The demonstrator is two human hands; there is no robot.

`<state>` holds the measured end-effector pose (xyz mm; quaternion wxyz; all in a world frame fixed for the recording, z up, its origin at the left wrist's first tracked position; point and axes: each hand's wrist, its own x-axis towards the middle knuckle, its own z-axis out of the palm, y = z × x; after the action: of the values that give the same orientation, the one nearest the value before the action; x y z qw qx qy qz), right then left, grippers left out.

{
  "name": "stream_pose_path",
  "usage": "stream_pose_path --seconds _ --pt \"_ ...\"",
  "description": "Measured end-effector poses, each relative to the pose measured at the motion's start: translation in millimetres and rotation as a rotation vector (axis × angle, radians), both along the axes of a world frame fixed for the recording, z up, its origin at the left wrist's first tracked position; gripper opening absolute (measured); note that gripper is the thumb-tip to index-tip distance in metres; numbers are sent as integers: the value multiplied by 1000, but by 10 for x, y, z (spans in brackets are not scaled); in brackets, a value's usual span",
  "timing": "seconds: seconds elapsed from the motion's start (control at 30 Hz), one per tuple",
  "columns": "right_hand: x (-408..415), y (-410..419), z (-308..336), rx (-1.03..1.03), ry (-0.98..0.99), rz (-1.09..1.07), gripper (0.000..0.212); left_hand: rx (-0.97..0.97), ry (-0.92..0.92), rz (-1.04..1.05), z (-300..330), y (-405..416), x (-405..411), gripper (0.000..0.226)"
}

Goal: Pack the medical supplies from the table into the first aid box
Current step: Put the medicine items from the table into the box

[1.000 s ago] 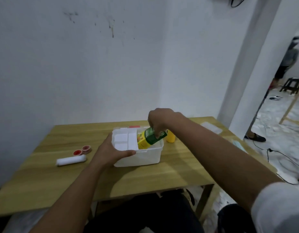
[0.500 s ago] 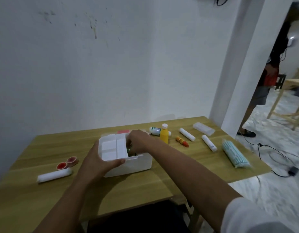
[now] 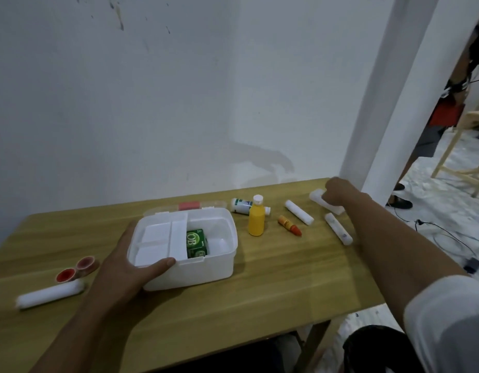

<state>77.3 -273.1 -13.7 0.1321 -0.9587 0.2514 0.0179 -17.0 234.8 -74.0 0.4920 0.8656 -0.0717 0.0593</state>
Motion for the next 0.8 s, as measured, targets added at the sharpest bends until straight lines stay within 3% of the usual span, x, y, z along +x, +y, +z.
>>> stream_pose_path --seconds 0.1,0.2,0.4,0.6,0.7,0.8 --pt "-34 -94 -150 135 91 -95 70 17 26 34 -38 11 46 119" --pt "-19 -52 -181 195 52 -158 90 22 28 46 -35 -18 46 110" --pt "-10 155 104 27 -135 -34 43 -9 25 22 34 -47 -3 100" --pt "-127 868 697 84 -318 206 68 -18 18 8 55 -17 -34 109" --pt "-293 1377 924 130 -348 419 63 -4 35 9 69 0 -46 114" --pt "-486 1901 1027 101 -242 640 59 -25 36 -5 97 -7 -73 113"
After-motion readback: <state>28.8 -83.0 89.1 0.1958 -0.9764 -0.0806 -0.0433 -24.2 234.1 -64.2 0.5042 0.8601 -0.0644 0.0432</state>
